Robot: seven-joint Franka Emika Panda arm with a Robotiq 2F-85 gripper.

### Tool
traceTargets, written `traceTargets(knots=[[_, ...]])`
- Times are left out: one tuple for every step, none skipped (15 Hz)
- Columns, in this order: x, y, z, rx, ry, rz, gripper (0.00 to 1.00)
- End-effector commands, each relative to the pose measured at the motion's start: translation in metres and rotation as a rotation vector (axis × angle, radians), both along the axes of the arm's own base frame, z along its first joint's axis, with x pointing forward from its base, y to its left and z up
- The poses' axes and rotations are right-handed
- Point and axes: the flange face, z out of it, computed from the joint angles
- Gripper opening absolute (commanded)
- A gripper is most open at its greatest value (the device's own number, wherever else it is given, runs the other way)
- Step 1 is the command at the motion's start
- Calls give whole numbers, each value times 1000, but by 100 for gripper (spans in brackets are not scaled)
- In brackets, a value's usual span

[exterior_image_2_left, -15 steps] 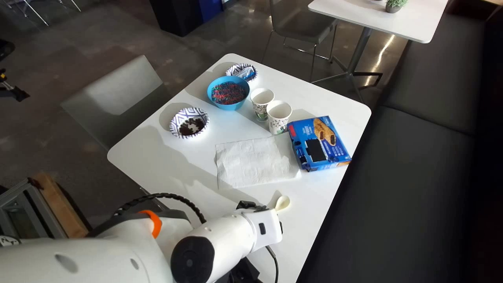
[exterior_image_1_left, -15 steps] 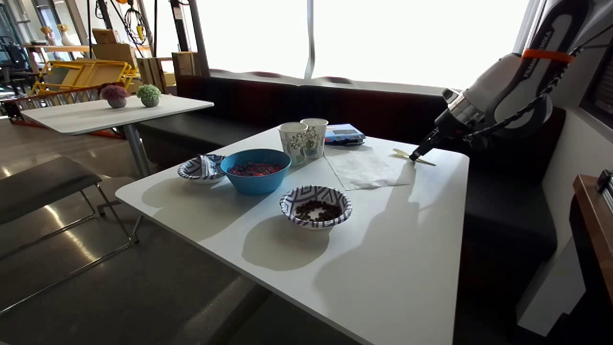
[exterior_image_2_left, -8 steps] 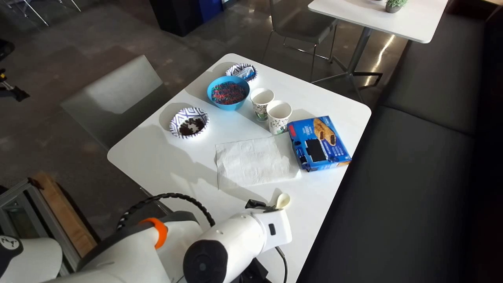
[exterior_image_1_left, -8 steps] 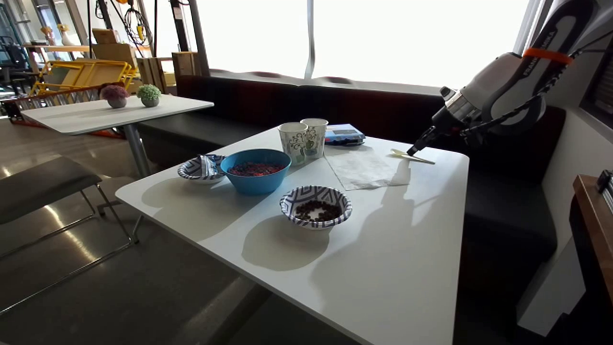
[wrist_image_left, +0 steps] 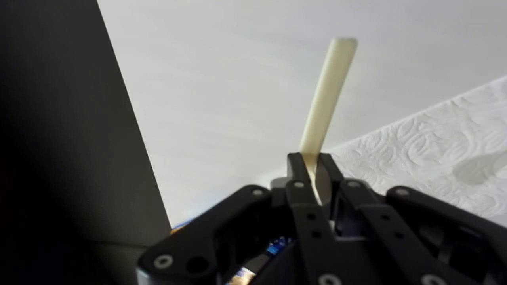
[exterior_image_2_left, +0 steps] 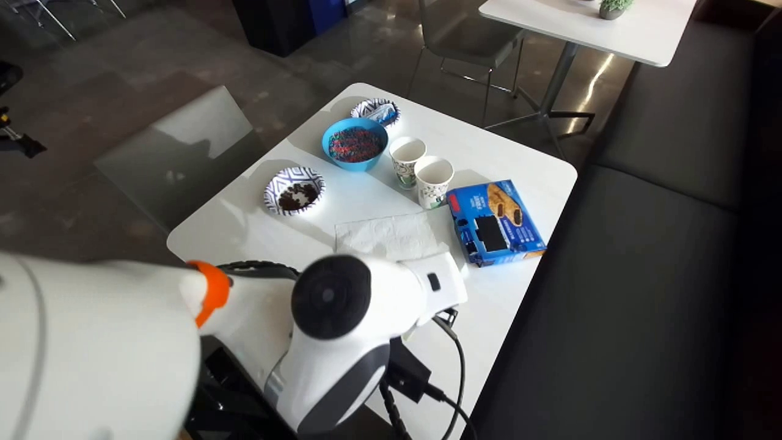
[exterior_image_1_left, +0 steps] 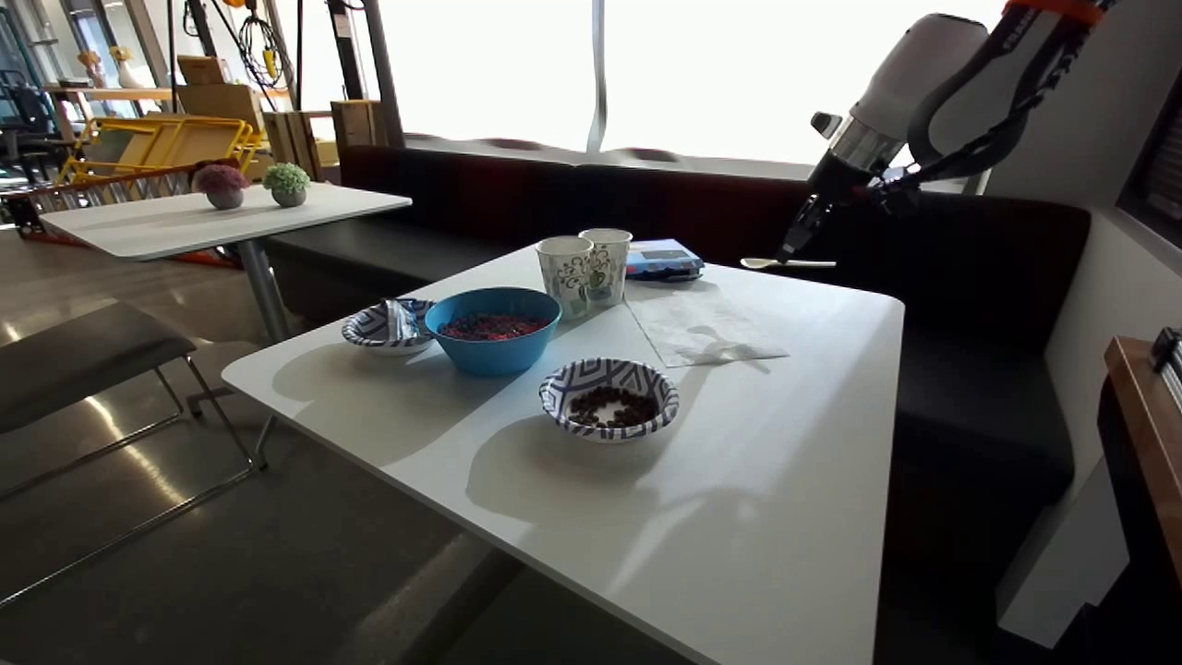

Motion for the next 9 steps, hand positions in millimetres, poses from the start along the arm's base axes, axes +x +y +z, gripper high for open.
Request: traceTargets(knots=[[4,61,35,-69,145,136,3],[9,80,39,-75,174,186,3],[14,102,41,-75,187,247,3],[19,121,44,-77,185,309,3],[25,140,47,-65,169,372,3],[29,118,44,-66,151,285,12],[32,135,47,-62,147,329,12],[33,145,48,-59,146,352,12],[33,147,48,-60,146,363,12]])
